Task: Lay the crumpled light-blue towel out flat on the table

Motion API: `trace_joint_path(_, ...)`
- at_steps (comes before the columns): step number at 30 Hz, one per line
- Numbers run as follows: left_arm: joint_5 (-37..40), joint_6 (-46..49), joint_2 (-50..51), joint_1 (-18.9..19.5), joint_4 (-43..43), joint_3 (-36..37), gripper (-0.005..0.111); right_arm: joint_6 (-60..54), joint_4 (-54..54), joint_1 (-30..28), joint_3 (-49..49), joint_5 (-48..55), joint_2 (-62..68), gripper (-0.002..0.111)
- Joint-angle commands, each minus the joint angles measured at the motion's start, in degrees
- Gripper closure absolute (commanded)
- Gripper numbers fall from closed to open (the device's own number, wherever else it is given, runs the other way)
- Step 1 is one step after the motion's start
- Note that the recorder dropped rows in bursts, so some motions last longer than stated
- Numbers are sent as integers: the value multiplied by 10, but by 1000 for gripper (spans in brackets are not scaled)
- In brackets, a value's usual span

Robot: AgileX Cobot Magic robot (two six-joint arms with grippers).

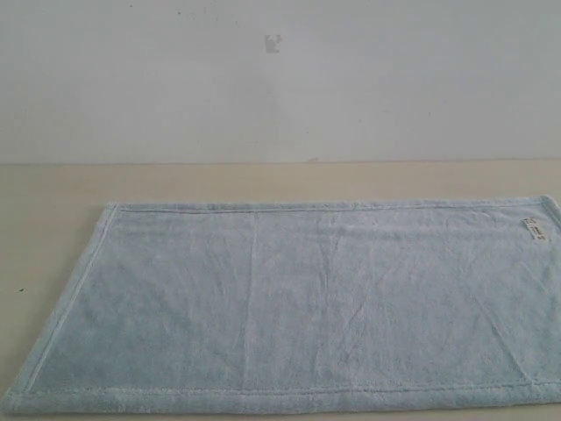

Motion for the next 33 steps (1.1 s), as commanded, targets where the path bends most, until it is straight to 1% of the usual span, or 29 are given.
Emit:
trace_joint_path(1, 12, -207, -1, 13, 170, 39, 103, -2, -3, -2, 0, -3, -3, 108)
trace_joint_path(2, 18, -273, -1, 18, 222, 58, 103, -2, -3, -2, 0, -3, -3, 108)
trace_joint_path(3, 20, -310, -1, 20, 245, 75, 103, -2, -3, -2, 0, -3, -3, 108)
trace_joint_path(4, 20, -331, -1, 18, 252, 97, 103, -2, -3, -2, 0, -3, -3, 108)
trace_joint_path(6, 20, -339, -1, 10, 244, 136, 103, -2, -3, -2, 0, -3, -3, 108)
trace_joint_path(7, 20, -335, -1, 3, 228, 136, 103, -2, -3, -2, 0, -3, -3, 108)
trace_joint_path(10, 176, -308, -1, -4, 197, 136, 103, -2, -3, -2, 0, -3, -3, 108)
trace_joint_path(11, 183, -294, -1, -4, 197, 136, 103, -2, -3, -2, 0, -3, -3, 108)
trace_joint_path(14, 173, -267, -1, -4, 198, 136, 103, -2, -3, -2, 0, -3, -3, 108)
trace_joint_path(33, 172, -266, -1, -4, 198, 136, 103, -2, -3, -2, 0, -4, -3, 108)
